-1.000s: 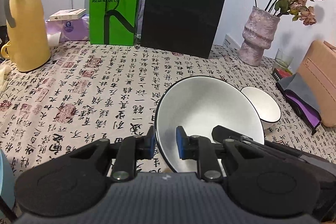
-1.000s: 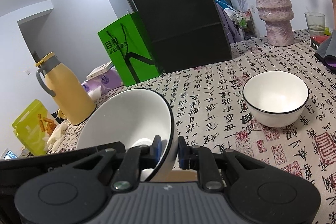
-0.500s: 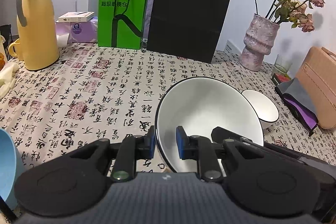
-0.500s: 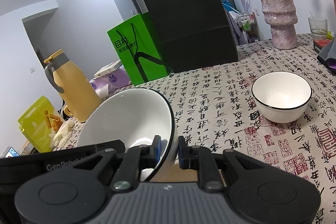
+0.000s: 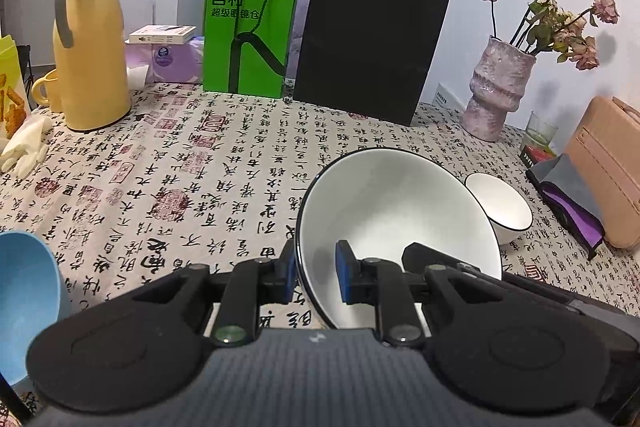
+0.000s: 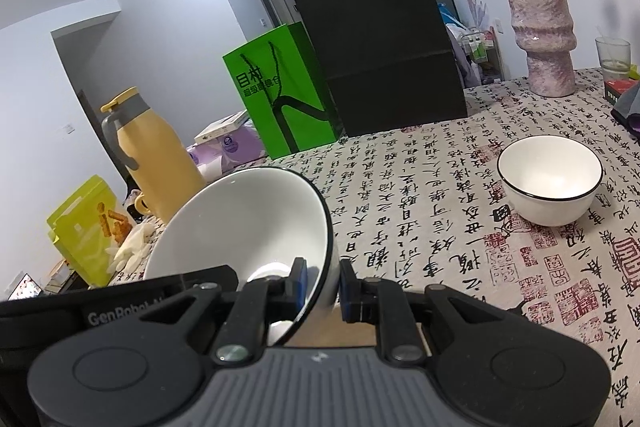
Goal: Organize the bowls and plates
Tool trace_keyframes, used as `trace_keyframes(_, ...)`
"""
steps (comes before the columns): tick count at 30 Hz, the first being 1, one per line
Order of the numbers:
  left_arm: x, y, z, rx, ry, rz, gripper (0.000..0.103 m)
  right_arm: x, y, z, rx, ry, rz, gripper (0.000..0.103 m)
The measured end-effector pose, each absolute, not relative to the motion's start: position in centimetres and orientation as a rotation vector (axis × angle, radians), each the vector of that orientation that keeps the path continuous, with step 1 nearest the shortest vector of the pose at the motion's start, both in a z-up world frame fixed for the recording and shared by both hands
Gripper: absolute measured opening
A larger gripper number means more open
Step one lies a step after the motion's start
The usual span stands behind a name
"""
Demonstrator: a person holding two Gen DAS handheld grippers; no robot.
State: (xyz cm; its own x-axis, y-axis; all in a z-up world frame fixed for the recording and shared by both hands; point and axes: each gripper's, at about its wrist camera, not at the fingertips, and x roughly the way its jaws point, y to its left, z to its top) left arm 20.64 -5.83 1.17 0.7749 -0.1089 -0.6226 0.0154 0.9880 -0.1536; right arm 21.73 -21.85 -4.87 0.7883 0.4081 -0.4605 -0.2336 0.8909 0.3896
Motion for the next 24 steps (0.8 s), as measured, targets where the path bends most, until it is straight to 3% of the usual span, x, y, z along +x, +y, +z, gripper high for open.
trace_keyframes(24,17.5,-2.1,1.9,-0.182,0.643,-0.041,0.019,19.2,-18.2,-4.0,0.286,0.550,0.385,0.016)
